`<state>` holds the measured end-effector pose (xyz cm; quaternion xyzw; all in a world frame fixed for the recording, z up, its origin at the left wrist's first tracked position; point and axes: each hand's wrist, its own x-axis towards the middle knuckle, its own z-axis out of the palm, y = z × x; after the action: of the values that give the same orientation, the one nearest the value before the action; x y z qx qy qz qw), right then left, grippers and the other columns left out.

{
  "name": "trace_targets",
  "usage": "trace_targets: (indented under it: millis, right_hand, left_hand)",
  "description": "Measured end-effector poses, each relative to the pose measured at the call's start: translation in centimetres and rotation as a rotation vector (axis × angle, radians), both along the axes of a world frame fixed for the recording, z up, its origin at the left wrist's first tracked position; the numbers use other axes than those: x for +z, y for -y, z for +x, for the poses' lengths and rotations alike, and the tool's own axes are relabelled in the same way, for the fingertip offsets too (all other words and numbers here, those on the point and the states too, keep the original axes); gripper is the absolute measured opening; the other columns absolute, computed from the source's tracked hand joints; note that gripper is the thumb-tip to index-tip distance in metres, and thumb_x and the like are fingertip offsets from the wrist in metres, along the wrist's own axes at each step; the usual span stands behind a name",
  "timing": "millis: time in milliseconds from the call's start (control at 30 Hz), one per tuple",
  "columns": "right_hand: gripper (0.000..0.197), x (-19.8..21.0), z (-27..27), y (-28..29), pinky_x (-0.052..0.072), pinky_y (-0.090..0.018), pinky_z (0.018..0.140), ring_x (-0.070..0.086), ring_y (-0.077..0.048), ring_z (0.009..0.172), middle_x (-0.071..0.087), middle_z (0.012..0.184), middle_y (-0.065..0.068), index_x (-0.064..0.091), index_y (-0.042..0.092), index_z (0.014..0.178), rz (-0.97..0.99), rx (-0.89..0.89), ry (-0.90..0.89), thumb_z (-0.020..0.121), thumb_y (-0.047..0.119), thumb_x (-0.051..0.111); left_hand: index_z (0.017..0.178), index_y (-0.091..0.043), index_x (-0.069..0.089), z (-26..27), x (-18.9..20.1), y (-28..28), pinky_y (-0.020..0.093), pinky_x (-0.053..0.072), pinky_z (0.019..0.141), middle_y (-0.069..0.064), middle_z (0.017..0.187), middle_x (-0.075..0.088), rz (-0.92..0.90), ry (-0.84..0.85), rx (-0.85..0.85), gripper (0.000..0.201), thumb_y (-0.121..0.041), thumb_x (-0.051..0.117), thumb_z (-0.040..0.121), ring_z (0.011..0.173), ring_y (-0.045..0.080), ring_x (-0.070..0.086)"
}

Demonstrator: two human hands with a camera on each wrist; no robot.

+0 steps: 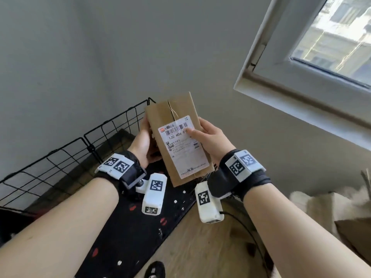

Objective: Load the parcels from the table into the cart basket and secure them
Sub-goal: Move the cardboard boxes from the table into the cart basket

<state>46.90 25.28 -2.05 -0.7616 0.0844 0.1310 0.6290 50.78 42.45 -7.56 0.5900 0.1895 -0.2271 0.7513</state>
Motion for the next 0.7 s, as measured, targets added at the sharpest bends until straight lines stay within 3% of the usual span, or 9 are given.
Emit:
trace_targets:
  millis: [100, 167, 233, 300, 400, 533, 633, 700]
  right_hand:
    - [0.04, -3.6, 4.7, -1.1, 0.058, -0.027, 0.073, 0.069, -0.01, 0.091, 0.069, 0.105, 0.008, 0.047, 0.037, 0.132, -0.075, 0.043, -0.067, 0.094, 0.025, 0.053]
    - [0.039, -6.2, 7.2, -1.6, 0.057, -0.033, 0.081, 0.068, -0.013, 0.095, 0.068, 0.11, 0.007, 0.047, 0.039, 0.132, -0.113, 0.052, -0.119, 0.095, 0.027, 0.051]
    - [0.033, -9.4, 9.7, -1.9, 0.055, -0.039, 0.086, 0.068, -0.015, 0.096, 0.069, 0.11, 0.005, 0.052, 0.046, 0.122, -0.142, 0.051, -0.187, 0.095, 0.027, 0.051]
    - [0.027, -12.4, 11.9, -2.2, 0.057, -0.037, 0.083, 0.068, -0.013, 0.093, 0.07, 0.105, 0.007, 0.055, 0.049, 0.108, -0.173, 0.064, -0.243, 0.095, 0.026, 0.05]
    - [0.036, -17.0, 14.3, -2.7, 0.053, -0.02, 0.062, 0.065, -0.005, 0.084, 0.068, 0.107, 0.01, 0.05, 0.04, 0.13, -0.269, 0.091, -0.322, 0.096, 0.029, 0.047]
    - [0.041, -23.0, 16.1, -3.3, 0.052, -0.03, 0.084, 0.063, -0.013, 0.099, 0.065, 0.118, 0.007, 0.045, 0.041, 0.136, -0.36, 0.157, -0.415, 0.095, 0.032, 0.045]
    - [0.04, -26.7, 16.9, -3.6, 0.047, -0.019, 0.069, 0.062, -0.011, 0.095, 0.064, 0.119, 0.005, 0.047, 0.039, 0.135, -0.373, 0.173, -0.48, 0.097, 0.027, 0.044]
    - [0.041, -29.1, 17.0, -3.5, 0.044, -0.018, 0.07, 0.06, -0.012, 0.099, 0.062, 0.123, 0.005, 0.046, 0.035, 0.136, -0.397, 0.16, -0.521, 0.097, 0.024, 0.044]
  left_hand:
    - [0.104, -0.023, 0.07, 3.7, -3.8, -0.7, 0.052, 0.048, 0.09, 0.012, 0.106, 0.072, -0.123, -0.122, 0.029, 0.072, -0.078, 0.028, 0.084, 0.103, 0.032, 0.064]
    - [0.1, -0.024, 0.07, 5.4, -6.2, -0.8, 0.048, 0.05, 0.084, 0.012, 0.105, 0.071, -0.144, -0.185, 0.036, 0.071, -0.078, 0.026, 0.084, 0.1, 0.031, 0.064]
    - [0.106, -0.025, 0.068, 7.1, -9.1, -1.1, 0.048, 0.05, 0.083, 0.012, 0.109, 0.07, -0.186, -0.254, 0.029, 0.074, -0.081, 0.027, 0.081, 0.103, 0.031, 0.062]
    - [0.117, -0.026, 0.062, 8.5, -12.5, -1.6, 0.05, 0.05, 0.081, 0.013, 0.117, 0.066, -0.243, -0.316, 0.046, 0.075, -0.082, 0.028, 0.08, 0.108, 0.033, 0.059]
    - [0.12, -0.025, 0.059, 9.7, -17.5, -2.2, 0.047, 0.05, 0.075, 0.014, 0.12, 0.064, -0.306, -0.414, 0.071, 0.076, -0.082, 0.026, 0.081, 0.11, 0.033, 0.057]
    - [0.113, -0.024, 0.061, 10.0, -22.8, -2.6, 0.046, 0.05, 0.078, 0.015, 0.12, 0.063, -0.323, -0.517, 0.105, 0.075, -0.081, 0.027, 0.081, 0.113, 0.034, 0.056]
    - [0.109, -0.025, 0.06, 10.1, -26.6, -2.6, 0.045, 0.049, 0.071, 0.014, 0.116, 0.063, -0.341, -0.602, 0.132, 0.07, -0.08, 0.026, 0.082, 0.106, 0.032, 0.057]
    - [0.112, -0.024, 0.059, 9.9, -28.9, -2.3, 0.045, 0.05, 0.069, 0.015, 0.116, 0.062, -0.366, -0.665, 0.14, 0.069, -0.079, 0.029, 0.082, 0.105, 0.033, 0.058]
